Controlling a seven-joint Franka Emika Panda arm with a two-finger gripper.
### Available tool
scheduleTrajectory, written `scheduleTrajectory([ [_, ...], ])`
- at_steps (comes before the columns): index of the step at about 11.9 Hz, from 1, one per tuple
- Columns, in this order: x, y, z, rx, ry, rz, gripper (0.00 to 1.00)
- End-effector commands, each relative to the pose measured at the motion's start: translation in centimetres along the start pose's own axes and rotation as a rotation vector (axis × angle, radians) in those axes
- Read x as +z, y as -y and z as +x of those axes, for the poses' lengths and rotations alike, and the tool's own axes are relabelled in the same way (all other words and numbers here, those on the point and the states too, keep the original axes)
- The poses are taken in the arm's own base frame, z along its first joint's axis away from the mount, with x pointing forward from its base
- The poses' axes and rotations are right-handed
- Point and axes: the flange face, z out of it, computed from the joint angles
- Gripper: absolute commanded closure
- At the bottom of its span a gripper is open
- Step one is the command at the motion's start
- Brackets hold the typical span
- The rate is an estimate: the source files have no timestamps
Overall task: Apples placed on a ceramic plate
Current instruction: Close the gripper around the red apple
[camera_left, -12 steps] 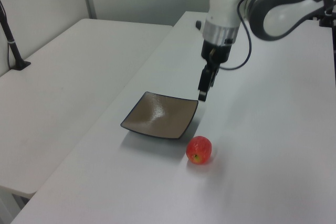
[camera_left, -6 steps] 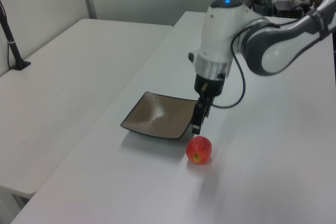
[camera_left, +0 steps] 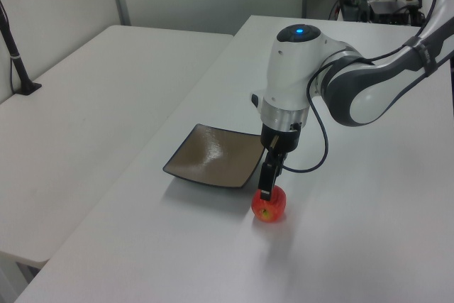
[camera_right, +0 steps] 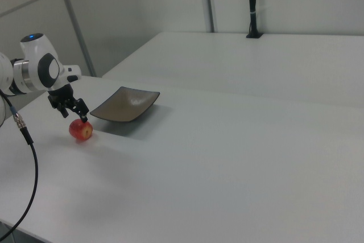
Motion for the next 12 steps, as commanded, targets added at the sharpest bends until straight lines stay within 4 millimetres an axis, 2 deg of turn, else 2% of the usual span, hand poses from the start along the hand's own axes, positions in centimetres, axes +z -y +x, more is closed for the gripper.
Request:
scheduleTrajectory([
  [1, 0.9, 1.9, 0.5, 0.014, -0.056, -0.006, 0.0],
  [12, 2.8, 1.7, 0.3, -0.002, -0.053, -0.039, 0.0],
])
